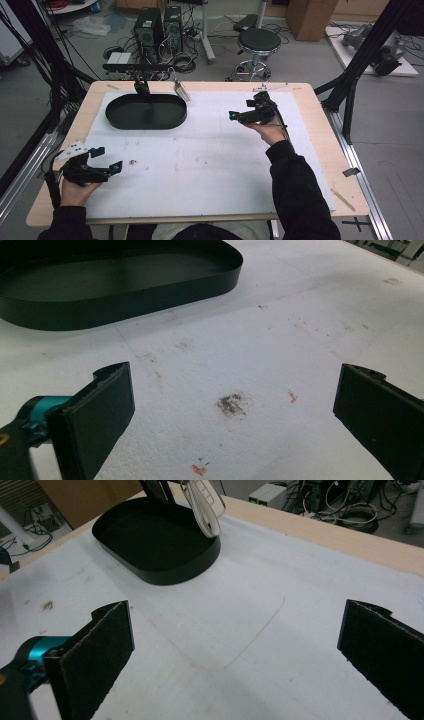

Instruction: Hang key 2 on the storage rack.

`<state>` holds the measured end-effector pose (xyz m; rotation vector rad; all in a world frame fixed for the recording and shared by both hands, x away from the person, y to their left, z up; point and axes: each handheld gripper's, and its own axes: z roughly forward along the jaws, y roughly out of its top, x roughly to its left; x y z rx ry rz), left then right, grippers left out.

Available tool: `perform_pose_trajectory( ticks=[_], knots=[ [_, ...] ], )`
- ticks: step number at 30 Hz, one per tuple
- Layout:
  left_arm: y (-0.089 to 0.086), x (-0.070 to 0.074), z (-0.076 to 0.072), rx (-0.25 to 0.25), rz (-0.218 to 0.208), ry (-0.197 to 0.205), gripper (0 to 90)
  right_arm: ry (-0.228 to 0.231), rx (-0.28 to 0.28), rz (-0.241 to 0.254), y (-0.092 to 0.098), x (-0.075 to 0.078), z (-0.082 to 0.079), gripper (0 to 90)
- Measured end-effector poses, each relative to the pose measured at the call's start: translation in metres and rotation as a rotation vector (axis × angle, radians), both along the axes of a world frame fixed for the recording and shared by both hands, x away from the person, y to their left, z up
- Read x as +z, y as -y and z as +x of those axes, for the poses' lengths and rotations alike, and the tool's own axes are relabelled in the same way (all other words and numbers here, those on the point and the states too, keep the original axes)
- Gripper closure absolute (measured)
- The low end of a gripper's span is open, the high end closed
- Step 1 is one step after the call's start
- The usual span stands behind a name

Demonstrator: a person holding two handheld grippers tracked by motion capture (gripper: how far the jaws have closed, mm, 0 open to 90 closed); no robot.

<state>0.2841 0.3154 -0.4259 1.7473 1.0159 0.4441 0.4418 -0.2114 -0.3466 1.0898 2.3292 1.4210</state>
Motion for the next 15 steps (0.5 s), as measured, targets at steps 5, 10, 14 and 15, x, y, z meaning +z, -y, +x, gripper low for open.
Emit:
perform_pose_trajectory(
  ticks=[5, 10, 14, 15],
  knots=[
    [0.000, 0.000, 0.000, -0.002, 0.000, -0.001, 3.5, -0.006, -0.011, -0.020, 0.013, -0.006, -0.010, 0.8],
    [0.000, 0.000, 0.000, -0.003, 0.003, -0.003, 3.5, -0.005, -0.025, -0.023, 0.024, -0.010, -0.020, 0.8],
    [0.000, 0.000, 0.000, 0.000, 0.003, -0.004, 3.5, -0.020, -0.037, -0.040, 0.033, -0.019, -0.028, 0.8],
    [0.000, 0.000, 0.000, -0.001, 0.003, -0.004, 3.5, -0.017, -0.037, -0.049, 0.035, -0.020, -0.029, 0.8]
  ],
)
